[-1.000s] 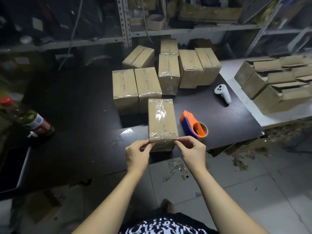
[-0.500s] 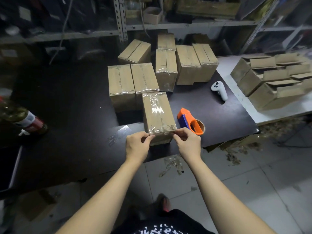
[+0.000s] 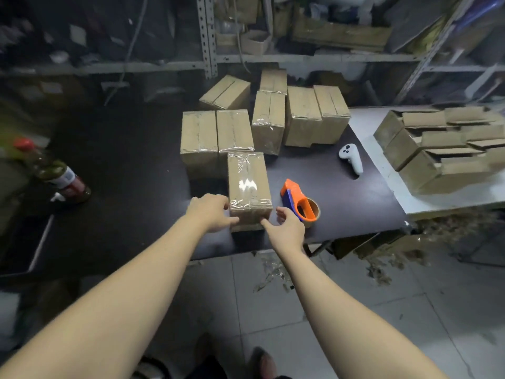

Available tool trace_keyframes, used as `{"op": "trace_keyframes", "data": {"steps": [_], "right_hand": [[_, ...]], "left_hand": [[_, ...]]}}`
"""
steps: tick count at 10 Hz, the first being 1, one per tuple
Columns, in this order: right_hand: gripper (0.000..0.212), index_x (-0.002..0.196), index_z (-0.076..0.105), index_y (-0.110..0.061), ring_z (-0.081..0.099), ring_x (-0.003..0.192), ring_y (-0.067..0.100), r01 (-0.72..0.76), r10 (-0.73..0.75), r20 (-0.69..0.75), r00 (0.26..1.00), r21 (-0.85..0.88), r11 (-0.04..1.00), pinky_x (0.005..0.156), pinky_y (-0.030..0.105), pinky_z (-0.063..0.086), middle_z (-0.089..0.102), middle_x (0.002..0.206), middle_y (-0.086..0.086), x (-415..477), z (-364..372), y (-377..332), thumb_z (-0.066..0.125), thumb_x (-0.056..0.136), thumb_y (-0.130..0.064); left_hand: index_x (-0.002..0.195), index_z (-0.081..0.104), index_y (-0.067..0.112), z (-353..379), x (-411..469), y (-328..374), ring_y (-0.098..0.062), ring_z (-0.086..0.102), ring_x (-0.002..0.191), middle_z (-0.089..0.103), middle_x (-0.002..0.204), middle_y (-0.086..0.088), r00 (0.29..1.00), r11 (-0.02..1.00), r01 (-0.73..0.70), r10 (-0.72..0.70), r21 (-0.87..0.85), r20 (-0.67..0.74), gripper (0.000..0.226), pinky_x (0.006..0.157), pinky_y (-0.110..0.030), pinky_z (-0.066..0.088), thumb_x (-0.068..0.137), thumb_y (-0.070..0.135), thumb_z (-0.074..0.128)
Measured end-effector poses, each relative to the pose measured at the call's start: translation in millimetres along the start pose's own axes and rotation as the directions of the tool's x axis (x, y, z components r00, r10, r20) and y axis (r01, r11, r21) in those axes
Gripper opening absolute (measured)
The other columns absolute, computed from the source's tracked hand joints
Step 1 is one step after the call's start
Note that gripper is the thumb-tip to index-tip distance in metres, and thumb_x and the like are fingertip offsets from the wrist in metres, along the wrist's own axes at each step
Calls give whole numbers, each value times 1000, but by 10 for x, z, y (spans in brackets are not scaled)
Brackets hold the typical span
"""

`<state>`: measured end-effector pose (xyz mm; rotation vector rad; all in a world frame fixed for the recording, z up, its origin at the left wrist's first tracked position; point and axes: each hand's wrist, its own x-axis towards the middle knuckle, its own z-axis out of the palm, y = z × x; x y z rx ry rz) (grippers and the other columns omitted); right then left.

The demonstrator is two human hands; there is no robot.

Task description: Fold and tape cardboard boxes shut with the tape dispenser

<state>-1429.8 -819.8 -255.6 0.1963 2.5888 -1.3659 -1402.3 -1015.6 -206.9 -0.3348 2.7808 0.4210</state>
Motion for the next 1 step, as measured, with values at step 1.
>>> {"op": "trace_keyframes", "data": {"steps": [1], "right_hand": [[63, 145, 53, -22, 58, 128, 28, 6, 1, 38, 999, -160, 987, 102, 40, 48, 61, 142, 3, 118, -175, -39, 76, 87, -32]], "left_hand": [[128, 62, 23, -357, -126, 229, -25, 59, 119, 65, 126, 1, 996, 999, 23, -19, 45, -93, 54, 103, -44, 38, 91, 62, 58]]}}
